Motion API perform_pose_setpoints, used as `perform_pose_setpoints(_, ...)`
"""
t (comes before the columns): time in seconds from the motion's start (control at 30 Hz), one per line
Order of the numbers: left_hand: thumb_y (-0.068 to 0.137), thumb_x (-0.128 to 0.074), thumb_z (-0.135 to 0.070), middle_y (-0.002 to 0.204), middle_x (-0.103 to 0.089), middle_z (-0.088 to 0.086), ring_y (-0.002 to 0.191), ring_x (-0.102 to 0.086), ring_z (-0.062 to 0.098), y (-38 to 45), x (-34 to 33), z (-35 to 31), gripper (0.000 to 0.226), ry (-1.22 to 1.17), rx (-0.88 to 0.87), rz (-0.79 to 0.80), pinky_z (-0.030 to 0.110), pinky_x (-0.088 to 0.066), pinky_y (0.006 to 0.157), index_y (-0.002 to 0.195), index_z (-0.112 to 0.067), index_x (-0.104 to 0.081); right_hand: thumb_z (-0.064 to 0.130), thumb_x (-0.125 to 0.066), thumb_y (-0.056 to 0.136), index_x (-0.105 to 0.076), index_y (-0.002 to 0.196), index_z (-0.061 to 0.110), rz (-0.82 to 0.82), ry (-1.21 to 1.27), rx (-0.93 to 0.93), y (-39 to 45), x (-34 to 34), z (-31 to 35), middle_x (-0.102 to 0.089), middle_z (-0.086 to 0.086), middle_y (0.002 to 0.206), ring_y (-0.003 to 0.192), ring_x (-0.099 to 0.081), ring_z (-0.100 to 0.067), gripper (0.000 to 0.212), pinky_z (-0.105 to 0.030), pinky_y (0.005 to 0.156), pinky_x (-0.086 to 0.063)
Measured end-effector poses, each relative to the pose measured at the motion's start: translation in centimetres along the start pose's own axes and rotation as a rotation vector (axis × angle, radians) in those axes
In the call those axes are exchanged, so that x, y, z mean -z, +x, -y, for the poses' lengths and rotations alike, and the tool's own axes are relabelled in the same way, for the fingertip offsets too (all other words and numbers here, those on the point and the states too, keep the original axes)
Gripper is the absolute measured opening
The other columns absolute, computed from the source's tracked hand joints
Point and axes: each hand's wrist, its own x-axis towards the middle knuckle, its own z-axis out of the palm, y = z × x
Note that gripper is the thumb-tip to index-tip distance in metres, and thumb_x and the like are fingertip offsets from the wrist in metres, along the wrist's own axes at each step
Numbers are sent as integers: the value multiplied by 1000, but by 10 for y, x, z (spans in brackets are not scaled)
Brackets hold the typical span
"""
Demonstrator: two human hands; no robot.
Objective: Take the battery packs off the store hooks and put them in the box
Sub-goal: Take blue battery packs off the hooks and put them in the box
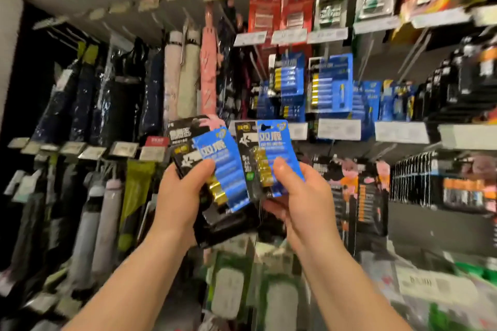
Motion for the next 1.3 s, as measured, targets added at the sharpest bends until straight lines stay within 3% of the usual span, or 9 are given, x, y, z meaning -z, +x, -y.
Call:
perform_pose_setpoints(0.13, 88, -65, -13, 95, -77, 5, 84, -73, 25, 54, -34, -13, 15, -9, -28, 47, 39, -59, 77, 102, -15, -71, 23, -64, 92, -64, 92, 17, -40, -20, 84, 48, -7, 33, -69, -1, 80, 66, -66, -16, 6, -27, 50, -52)
perform_pose_setpoints(0.4, 71, -73, -30, 100, -77, 7, 91, -73, 29, 131, -78, -19, 41, -56, 19, 116, 49, -58, 86, 110, -16, -72, 26, -68, 90, -57, 116, 8, -203, -1, 95, 129, -22, 62, -66, -8, 107, 81, -67, -22, 34, -24, 45, -52)
perform_pose_setpoints(0.63, 89, -67, -17, 91, -75, 5, 74, -72, 19, 182, -87, -22, 14, -96, -24, 125, 29, -55, 66, 101, -14, -72, 16, -59, 96, -54, 112, 4, -260, 22, 33, 176, -42, 73, -51, -5, 89, 72, -55, -18, 20, -30, 49, -51)
perform_pose_setpoints(0.77, 89, -67, -13, 84, -71, -2, 70, -68, 12, 201, -85, -22, 12, -131, -61, 111, 25, -52, 59, 84, -22, -63, 5, -62, 89, -58, 98, 1, -342, -16, 45, 203, -52, 73, -59, -15, 98, 88, -61, -31, 11, -54, 79, -57)
perform_pose_setpoints(0.87, 87, -69, -12, 88, -71, 0, 74, -68, 15, 212, -82, -19, 12, -148, -77, 95, 23, -54, 57, 86, -22, -63, 5, -62, 89, -56, 95, 2, -390, -54, 105, 217, -61, 75, -61, -23, 115, 104, -62, -36, 9, -56, 87, -54)
perform_pose_setpoints(0.97, 84, -72, -18, 94, -73, 2, 82, -70, 18, 223, -76, -11, 8, -140, -80, 75, 25, -55, 67, 89, -22, -67, 13, -55, 96, -50, 122, 1, -399, -18, 127, 229, -66, 73, -63, -16, 107, 87, -63, -31, 28, -55, 99, -46)
perform_pose_setpoints(1.07, 81, -74, -20, 100, -75, 1, 89, -72, 20, 230, -71, -2, 27, -128, -95, 73, 31, -57, 76, 108, -24, -69, 19, -62, 94, -48, 124, 3, -484, -139, 181, 242, -70, 69, -60, -10, 88, 82, -64, -27, 36, -54, 91, -52)
perform_pose_setpoints(1.17, 78, -76, -26, 101, -75, -1, 90, -73, 19, 233, -69, 3, 41, -120, -100, 86, 31, -58, 74, 117, -27, -66, 19, -65, 91, -50, 121, 0, -521, -163, 223, 252, -72, 68, -61, -14, 103, 67, -51, -22, 38, -52, 87, -55)
perform_pose_setpoints(1.3, 74, -78, -33, 100, -76, 0, 83, -74, 17, 234, -70, 2, 46, -138, -55, 105, 30, -59, 69, 118, -26, -66, 18, -62, 91, -49, 114, 5, -545, -166, 191, 265, -71, 66, -61, -11, 119, 99, -63, -34, 30, -48, 87, -55)
